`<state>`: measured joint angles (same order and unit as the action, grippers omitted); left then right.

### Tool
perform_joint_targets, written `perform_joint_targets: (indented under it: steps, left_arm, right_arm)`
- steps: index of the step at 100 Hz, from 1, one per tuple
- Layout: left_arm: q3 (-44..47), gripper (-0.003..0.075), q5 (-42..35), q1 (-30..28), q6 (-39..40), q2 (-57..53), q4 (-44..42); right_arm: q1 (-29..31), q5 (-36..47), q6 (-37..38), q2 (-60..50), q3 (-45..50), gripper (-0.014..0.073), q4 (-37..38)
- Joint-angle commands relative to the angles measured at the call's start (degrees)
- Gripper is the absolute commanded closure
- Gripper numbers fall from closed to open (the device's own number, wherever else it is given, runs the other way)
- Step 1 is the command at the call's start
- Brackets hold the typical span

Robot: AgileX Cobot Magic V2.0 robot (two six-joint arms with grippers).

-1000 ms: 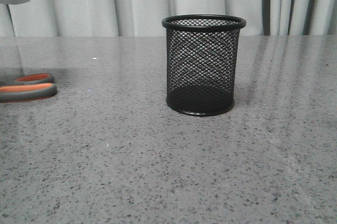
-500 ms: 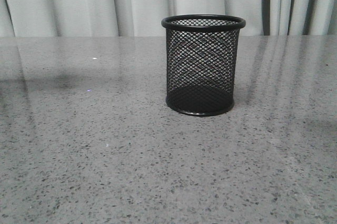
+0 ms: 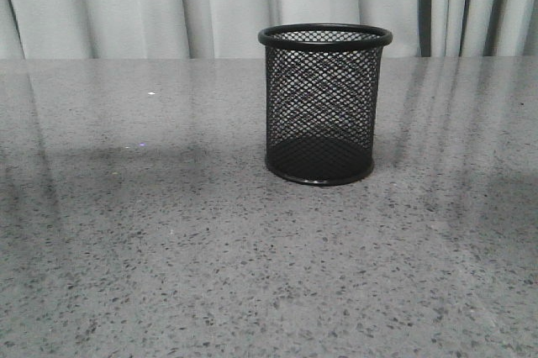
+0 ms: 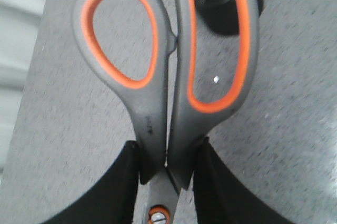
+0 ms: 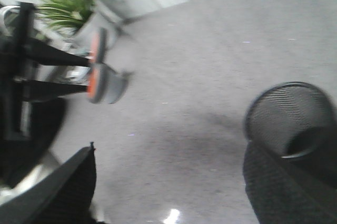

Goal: Put scissors into bucket

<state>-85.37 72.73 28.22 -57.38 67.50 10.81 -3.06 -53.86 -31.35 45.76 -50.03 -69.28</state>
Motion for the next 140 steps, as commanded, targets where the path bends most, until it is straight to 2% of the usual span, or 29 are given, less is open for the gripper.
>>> perform_joint_targets:
  steps: [1, 23, 42, 84, 102, 112, 128, 136, 140]
  left_arm:
    - [-3.03, 0.0741, -3.01, 4.21, 3.02, -0.8, -0.01]
    - [-7.2, 0.0741, -4.46, 16.28, 10.22, 1.97, -9.07]
    - [-11.23, 0.0741, -4.84, 23.46, 13.65, 6.27, -13.42]
    - [-17.89, 0.0741, -6.18, 30.89, 13.92, 12.58, -13.55]
    - [-17.88, 0.0741, -8.56, 32.05, 13.92, 13.2, -13.68]
    - [-17.88, 0.0741, -9.65, 32.2, 13.92, 13.31, -13.39]
    - [-17.88, 0.0718, -10.36, 32.2, 13.92, 13.36, -13.18]
    - [-17.88, 0.0622, -10.21, 32.2, 13.92, 13.36, -13.16]
    - [-17.88, 0.0544, -10.21, 32.2, 13.92, 13.36, -13.16]
  right_arm:
    - [-0.05, -0.97, -2.65, 0.94, -1.81, 0.0074, -8.49]
    - [-0.05, -3.28, -2.99, 2.31, -1.81, 0.0074, -12.37]
    - [-0.05, -3.42, -3.42, 2.31, -1.81, 0.0074, -13.26]
    - [-0.05, -2.46, -5.82, 2.65, -1.81, 0.0074, -14.56]
    - [-0.05, -2.35, -6.96, 3.0, -1.81, 0.0081, -14.66]
    - [-0.05, -2.46, -7.23, 3.52, -1.81, 0.0187, -14.66]
    - [-0.05, -2.59, -7.55, 4.27, -1.81, 0.0501, -14.66]
    - [-0.05, -2.59, -8.85, 4.3, -1.81, 0.066, -14.66]
    - [-0.05, -2.38, -9.03, 4.3, -1.81, 0.0662, -14.66]
